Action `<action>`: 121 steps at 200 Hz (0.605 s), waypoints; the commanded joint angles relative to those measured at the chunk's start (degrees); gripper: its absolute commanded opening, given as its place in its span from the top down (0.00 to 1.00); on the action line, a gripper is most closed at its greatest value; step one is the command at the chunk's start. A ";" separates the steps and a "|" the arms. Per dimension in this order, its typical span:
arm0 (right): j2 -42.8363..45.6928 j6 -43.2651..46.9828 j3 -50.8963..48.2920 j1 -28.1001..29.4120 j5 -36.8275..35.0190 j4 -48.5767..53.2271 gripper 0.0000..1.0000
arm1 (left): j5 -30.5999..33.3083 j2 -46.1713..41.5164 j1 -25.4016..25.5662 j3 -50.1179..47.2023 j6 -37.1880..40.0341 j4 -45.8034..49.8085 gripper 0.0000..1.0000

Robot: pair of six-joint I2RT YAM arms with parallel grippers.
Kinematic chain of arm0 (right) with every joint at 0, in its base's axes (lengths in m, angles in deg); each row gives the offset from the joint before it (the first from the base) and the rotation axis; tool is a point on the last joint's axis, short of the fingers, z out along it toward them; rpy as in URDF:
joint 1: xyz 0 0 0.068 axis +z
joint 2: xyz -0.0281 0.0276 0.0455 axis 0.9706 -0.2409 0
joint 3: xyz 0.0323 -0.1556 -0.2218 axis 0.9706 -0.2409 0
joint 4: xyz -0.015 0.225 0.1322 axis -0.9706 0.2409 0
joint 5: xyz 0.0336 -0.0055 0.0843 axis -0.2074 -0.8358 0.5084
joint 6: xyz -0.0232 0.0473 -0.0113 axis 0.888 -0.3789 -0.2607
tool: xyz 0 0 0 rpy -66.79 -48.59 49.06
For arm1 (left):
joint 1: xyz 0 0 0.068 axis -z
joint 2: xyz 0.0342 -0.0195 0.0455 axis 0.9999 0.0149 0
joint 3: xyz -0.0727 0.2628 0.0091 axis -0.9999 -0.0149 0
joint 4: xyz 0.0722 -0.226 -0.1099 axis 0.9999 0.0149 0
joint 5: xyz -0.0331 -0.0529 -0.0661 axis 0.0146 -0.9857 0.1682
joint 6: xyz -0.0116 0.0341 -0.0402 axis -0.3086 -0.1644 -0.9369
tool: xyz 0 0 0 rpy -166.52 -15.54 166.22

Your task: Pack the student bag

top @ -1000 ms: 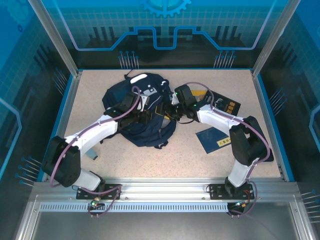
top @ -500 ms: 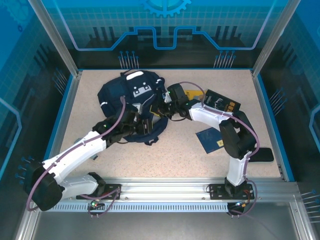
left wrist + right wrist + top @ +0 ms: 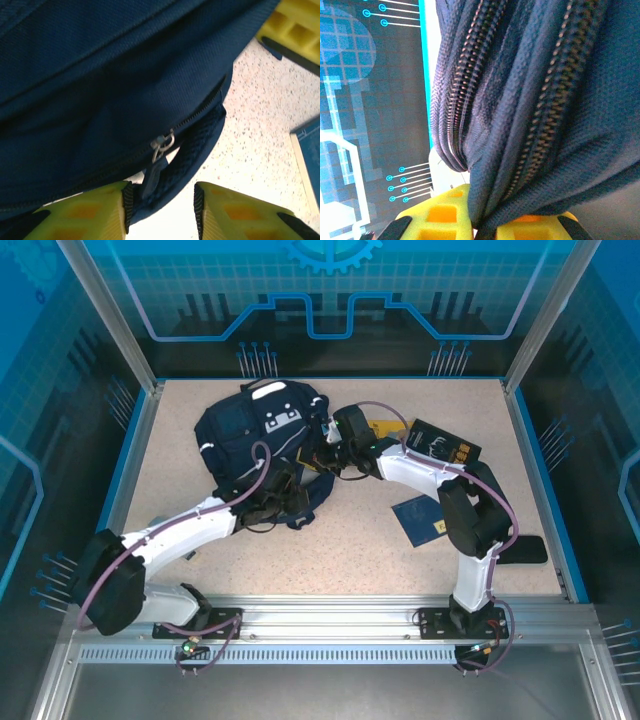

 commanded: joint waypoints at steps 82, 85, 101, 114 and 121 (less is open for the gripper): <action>2.36 -0.23 0.69 0.58 3.24 -4.76 0.91 | 4.61 5.49 0.04 0.30 -4.24 -3.71 0.72; 2.29 -0.30 0.72 0.59 3.19 -4.82 0.92 | 4.68 5.55 0.06 0.27 -4.24 -3.78 0.72; 2.54 -0.69 0.43 0.56 3.38 -5.39 0.92 | 5.18 5.48 -0.01 -0.47 -3.74 -4.94 0.72; 2.72 -0.94 0.32 0.59 3.87 -5.79 0.92 | 6.52 4.92 0.04 -1.40 -2.96 -5.99 0.72; 2.75 -1.25 0.43 0.54 4.35 -6.13 0.92 | 7.49 4.42 0.13 -2.05 -2.45 -6.68 0.72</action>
